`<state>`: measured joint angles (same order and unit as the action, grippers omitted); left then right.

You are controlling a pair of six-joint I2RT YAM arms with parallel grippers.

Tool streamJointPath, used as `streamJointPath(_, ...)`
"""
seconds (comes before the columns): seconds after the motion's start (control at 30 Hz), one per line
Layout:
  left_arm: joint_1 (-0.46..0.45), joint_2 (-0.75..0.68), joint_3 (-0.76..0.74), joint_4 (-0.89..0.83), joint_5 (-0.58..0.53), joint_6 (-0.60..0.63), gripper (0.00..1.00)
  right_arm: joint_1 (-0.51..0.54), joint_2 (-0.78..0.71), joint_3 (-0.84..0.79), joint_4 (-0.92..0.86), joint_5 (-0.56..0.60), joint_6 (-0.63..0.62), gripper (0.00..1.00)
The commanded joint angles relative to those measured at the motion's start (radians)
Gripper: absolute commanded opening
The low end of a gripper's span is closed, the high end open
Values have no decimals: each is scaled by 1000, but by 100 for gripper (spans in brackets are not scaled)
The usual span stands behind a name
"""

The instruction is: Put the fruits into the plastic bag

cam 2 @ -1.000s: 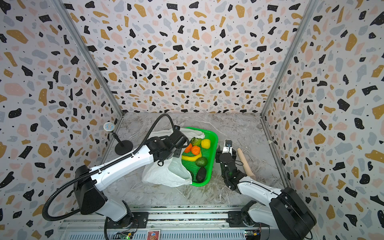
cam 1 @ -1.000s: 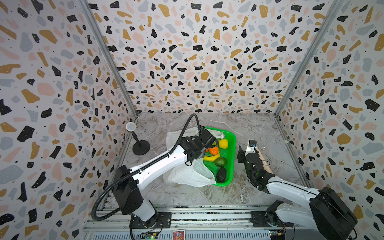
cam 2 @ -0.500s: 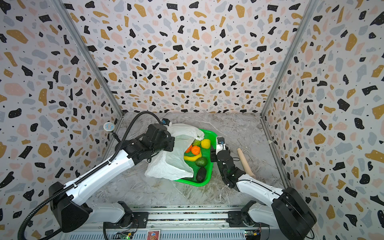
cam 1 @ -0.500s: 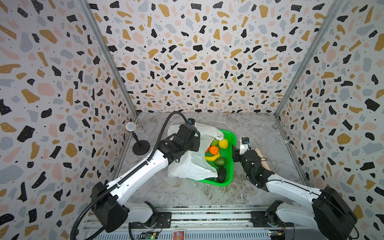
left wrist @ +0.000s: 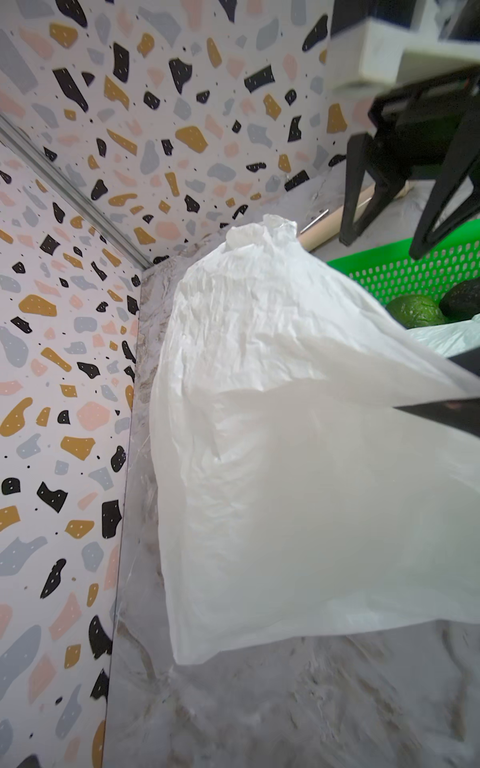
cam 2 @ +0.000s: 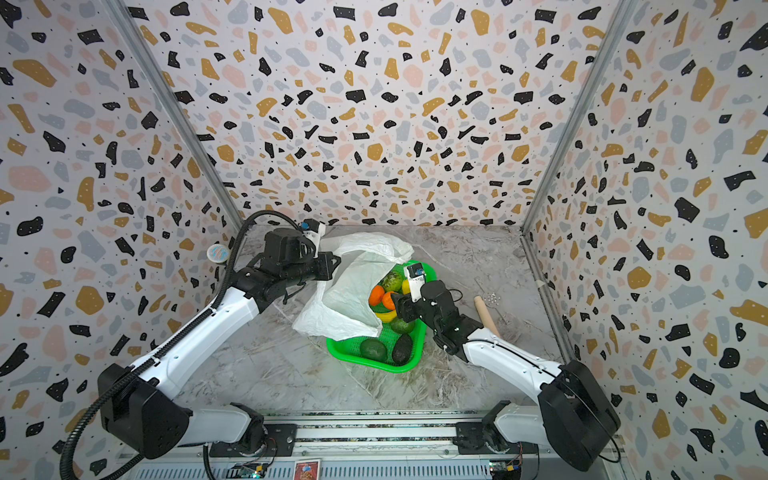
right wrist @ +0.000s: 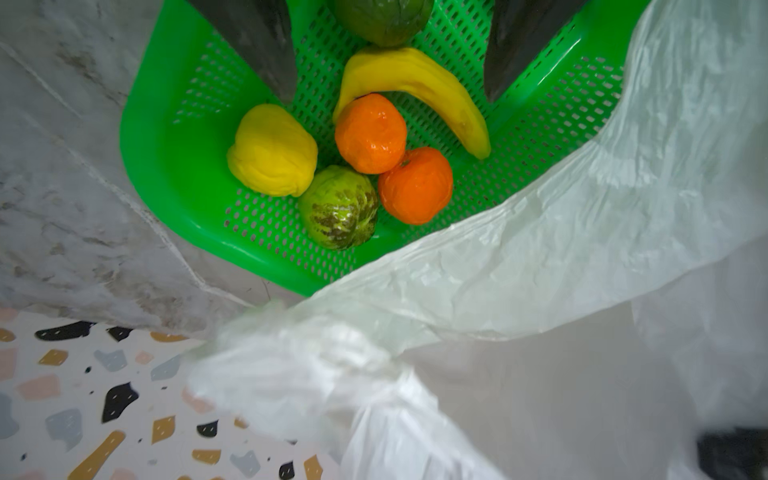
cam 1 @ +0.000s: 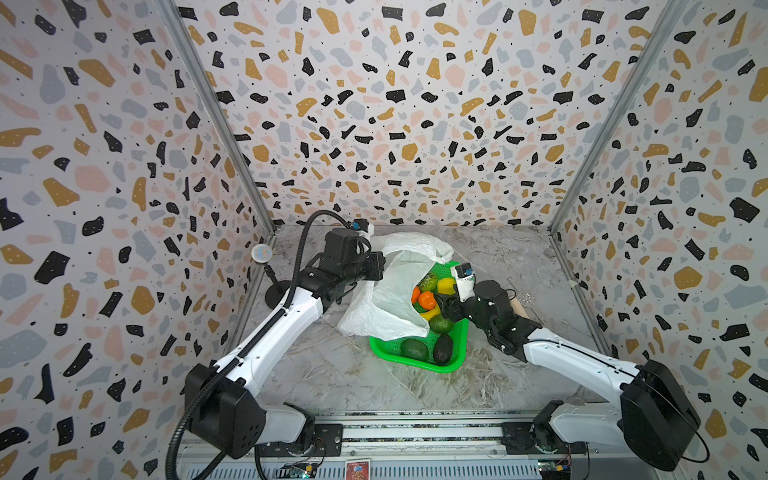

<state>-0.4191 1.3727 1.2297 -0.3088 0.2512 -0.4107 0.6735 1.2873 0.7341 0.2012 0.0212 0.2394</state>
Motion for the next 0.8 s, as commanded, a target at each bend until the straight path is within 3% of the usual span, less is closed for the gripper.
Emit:
streamJointPath(0.0, 10, 27, 32, 40, 93, -15, 0, -2, 30, 94, -224, -80, 1, 72)
streamJointPath(0.13, 19, 42, 49, 11, 36, -14, 0, 3, 126, 207, -381, -90, -15, 73)
streamJointPath(0.23, 18, 38, 45, 6, 16, -14, 0, 23, 234, 322, -520, -67, -49, 81)
streamJointPath(0.37, 18, 23, 28, 7, -5, -19, 0, 77, 363, 425, -658, 88, -103, 84)
streamJointPath(0.77, 26, 39, 32, -33, -56, -2, 0, 98, 453, 444, -739, 163, -123, 84)
